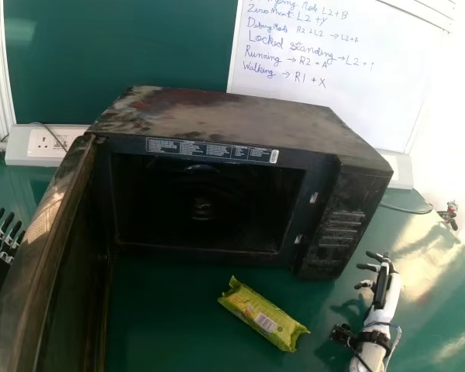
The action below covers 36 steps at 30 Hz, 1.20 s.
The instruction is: Put biscuit inside oven
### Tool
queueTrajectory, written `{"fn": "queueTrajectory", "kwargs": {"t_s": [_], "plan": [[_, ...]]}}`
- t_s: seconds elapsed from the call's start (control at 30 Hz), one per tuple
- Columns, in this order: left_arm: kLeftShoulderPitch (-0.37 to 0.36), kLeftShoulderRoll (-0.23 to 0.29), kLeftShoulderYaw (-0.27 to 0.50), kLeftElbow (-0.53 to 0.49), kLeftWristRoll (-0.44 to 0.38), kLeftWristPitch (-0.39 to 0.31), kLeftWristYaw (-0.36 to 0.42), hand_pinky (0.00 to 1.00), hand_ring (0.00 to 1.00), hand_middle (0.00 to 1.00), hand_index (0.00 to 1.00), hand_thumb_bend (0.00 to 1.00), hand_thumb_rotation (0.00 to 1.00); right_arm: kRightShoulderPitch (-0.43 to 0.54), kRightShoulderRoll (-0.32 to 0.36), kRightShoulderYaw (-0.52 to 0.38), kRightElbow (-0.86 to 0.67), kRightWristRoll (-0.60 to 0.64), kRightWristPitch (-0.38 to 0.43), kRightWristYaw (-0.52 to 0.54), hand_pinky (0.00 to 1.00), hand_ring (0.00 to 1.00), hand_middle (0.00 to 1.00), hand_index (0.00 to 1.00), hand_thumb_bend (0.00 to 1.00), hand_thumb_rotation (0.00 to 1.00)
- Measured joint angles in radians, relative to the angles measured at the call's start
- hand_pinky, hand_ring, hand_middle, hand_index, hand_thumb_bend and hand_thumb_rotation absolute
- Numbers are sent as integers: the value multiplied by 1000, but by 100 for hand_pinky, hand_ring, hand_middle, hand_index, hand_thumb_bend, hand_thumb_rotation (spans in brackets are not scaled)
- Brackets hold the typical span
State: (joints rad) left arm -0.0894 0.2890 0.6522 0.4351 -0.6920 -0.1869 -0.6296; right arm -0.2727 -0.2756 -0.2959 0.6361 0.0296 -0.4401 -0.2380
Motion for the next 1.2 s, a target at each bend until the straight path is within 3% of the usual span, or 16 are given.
{"fn": "queueTrajectory", "kwargs": {"t_s": [0.23,0.37,0.53,0.77,0.9,1.0,1.2], "plan": [[0,-1,0,-1,0,1,1,61,74,83,92,7,0,3,0,0,-6,0,4,-2,20,29,39,57,52,85],[0,-1,0,-2,0,1,1,54,73,82,92,7,0,4,0,0,-7,0,4,0,21,29,39,57,53,85],[1,-2,0,-2,1,0,1,59,74,82,92,7,0,5,0,-5,-4,22,-13,38,21,29,38,58,54,82],[3,-7,0,-17,1,1,2,61,73,82,92,6,0,-8,-14,4,52,26,-171,124,20,32,45,65,60,85],[3,-7,0,-18,0,5,2,58,73,82,92,6,0,-21,-34,16,96,17,-274,155,23,37,51,67,69,83],[2,-7,0,-17,0,5,2,54,72,81,91,7,0,-26,-48,29,119,-5,-320,156,24,35,53,67,76,83],[1,-7,0,-18,0,11,2,57,73,82,92,7,0,-28,-67,50,129,-29,-366,158,27,37,54,68,83,83]]}}
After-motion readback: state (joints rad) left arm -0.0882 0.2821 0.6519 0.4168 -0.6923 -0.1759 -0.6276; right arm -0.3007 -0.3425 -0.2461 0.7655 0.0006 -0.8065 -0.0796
